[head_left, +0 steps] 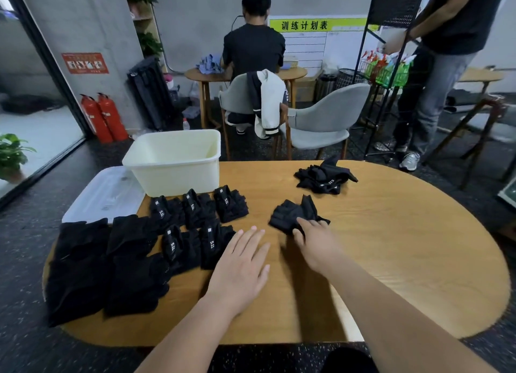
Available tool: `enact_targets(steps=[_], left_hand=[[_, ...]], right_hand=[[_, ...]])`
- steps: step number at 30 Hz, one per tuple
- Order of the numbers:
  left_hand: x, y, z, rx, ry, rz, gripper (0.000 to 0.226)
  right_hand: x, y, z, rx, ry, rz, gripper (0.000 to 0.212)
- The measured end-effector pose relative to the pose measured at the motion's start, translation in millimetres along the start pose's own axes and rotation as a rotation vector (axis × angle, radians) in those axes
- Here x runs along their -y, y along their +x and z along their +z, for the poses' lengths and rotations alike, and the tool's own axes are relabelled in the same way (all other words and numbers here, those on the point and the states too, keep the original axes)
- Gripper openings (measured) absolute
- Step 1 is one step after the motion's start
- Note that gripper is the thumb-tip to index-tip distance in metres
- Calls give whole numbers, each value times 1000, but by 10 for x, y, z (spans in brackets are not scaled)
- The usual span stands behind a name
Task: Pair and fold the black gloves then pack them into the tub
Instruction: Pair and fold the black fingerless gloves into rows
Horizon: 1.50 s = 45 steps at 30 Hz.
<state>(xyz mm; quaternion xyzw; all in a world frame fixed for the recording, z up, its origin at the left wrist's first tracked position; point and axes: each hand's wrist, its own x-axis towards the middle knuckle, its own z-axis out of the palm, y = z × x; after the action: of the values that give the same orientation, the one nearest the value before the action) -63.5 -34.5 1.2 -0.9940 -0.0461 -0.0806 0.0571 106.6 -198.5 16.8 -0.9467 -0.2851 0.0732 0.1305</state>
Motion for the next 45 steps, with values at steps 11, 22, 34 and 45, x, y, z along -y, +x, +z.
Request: enact_targets(steps=[11, 22, 34, 45], left_hand=[[-477, 514, 155, 88, -338, -137, 67], [-482, 568, 151, 170, -343, -86, 69], [-473, 581, 157, 176, -372, -99, 69], [-493, 541, 124, 166, -337, -60, 68]], right_hand=[[-553, 372, -297, -40, 39, 16, 55], [-683, 1367, -480, 19, -220, 39, 58], [-830, 1356, -315, -207, -136, 82, 63], [-1033, 802, -394, -5, -270, -29, 62]])
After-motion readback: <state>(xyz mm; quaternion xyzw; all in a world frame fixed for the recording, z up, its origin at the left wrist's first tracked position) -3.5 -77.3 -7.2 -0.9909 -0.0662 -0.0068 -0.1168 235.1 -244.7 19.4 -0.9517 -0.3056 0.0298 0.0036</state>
